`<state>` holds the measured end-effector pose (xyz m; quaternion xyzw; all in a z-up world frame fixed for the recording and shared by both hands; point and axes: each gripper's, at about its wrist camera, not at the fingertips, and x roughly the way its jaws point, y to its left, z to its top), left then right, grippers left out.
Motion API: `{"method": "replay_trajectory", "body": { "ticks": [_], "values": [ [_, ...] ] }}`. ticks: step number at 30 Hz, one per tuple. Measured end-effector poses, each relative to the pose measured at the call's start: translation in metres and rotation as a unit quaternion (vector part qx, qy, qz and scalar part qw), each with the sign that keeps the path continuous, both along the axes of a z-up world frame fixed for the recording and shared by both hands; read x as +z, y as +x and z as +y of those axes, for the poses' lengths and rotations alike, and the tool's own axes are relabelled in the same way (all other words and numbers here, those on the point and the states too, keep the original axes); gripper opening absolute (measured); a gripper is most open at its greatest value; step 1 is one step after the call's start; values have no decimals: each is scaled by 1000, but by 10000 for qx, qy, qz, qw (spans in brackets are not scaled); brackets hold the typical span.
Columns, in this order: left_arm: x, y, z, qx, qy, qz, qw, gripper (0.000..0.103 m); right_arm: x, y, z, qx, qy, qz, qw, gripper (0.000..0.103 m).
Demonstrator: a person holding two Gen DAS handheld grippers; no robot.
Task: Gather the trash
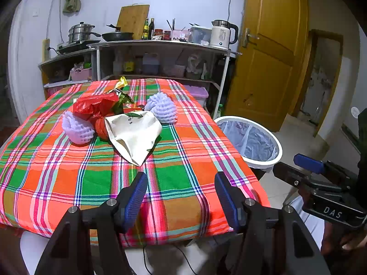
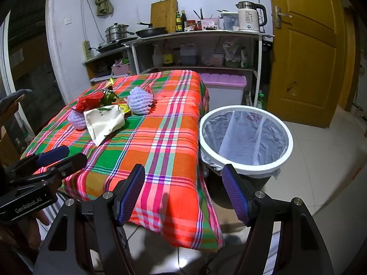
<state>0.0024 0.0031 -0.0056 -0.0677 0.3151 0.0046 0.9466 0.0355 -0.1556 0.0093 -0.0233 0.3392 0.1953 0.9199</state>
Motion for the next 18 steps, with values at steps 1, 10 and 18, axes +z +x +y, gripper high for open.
{"method": "replay_trajectory", "body": {
  "ticks": [1,10,18],
  "values": [
    [-1,1,0,-8,22,19,10000,61,0,1,1,8,-1,0,10000,70],
    [-5,7,9,66,-48,112,9999,61,-2,5,6,112,-3,-4,9999,70],
    [-12,24,34,351,-84,198,9992,61,-3,16,13,271,-20,26,9996,70]
  ]
}}
